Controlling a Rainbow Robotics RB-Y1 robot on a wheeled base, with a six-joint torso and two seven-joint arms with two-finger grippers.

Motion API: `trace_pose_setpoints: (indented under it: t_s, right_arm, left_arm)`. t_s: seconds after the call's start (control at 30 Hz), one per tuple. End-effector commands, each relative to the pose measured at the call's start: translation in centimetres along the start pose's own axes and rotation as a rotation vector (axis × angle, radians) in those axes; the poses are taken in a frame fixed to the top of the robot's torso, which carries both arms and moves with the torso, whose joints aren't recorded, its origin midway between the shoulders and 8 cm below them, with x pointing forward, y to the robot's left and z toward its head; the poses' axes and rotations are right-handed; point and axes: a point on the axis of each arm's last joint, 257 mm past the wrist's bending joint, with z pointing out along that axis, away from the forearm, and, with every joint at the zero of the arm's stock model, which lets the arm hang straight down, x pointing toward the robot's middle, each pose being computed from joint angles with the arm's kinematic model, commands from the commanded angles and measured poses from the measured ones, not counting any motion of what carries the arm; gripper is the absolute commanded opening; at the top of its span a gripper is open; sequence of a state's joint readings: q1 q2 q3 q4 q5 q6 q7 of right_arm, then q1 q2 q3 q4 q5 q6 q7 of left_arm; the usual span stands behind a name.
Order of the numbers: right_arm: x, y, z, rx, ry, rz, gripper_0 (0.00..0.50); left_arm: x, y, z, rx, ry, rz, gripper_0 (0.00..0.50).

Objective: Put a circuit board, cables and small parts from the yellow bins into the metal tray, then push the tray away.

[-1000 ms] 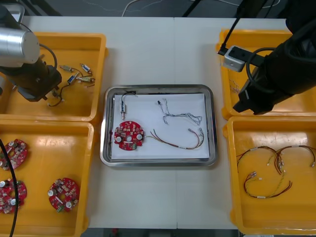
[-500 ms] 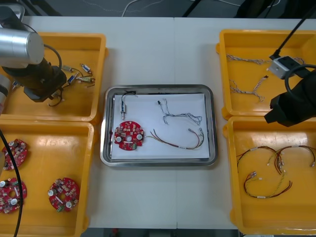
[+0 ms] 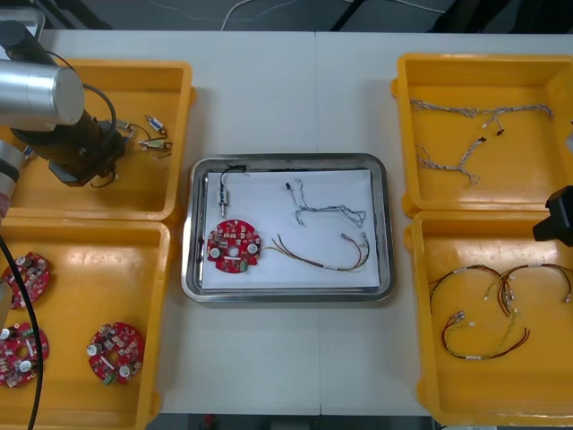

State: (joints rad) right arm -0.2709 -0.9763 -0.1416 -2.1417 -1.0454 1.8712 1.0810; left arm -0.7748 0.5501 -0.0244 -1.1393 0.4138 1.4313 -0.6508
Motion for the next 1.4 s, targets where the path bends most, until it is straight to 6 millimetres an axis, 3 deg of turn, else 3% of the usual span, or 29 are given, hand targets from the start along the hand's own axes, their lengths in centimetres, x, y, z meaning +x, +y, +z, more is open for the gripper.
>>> trace_pose_setpoints:
  t_s: [0.03, 0.2, 0.33, 0.47, 0.67, 1.07, 1.4]
  right_arm:
    - [0.1, -3.3, -1.1, 0.1, -0.031, 0.039, 0.5]
    - [0.0, -4.1, -0.8, 0.124, -0.04, 0.057, 0.5]
    - [-0.1, -4.2, -0.7, 0.124, -0.05, 0.062, 0.5]
    - [-0.2, -3.7, -0.6, 0.104, -0.051, 0.056, 0.5]
    - [0.0, -3.1, -0.4, 0.079, -0.046, 0.055, 0.5]
    - [0.0, -3.1, -0.3, 0.076, -0.05, 0.057, 0.5]
    - [0.0, -3.1, -0.3, 0.076, -0.05, 0.057, 0.5]
  left_arm:
    - [0.4, 0.3, 0.3, 0.002, -0.007, 0.099, 0.0]
    - [-0.3, 0.3, -0.9, -0.004, -0.021, 0.111, 0.0]
    - [-0.8, 0.1, -3.3, -0.009, -0.03, 0.13, 0.0]
    - [-1.1, -0.2, -7.4, -0.018, -0.052, 0.177, 0.0]
    - [-0.4, -0.5, -11.1, -0.026, -0.07, 0.226, 0.0]
    - [1.2, -1.1, -15.2, 0.002, -0.069, 0.413, 0.0]
    - [7.8, -5.4, -17.0, 0.107, -0.048, 0.636, 0.0]
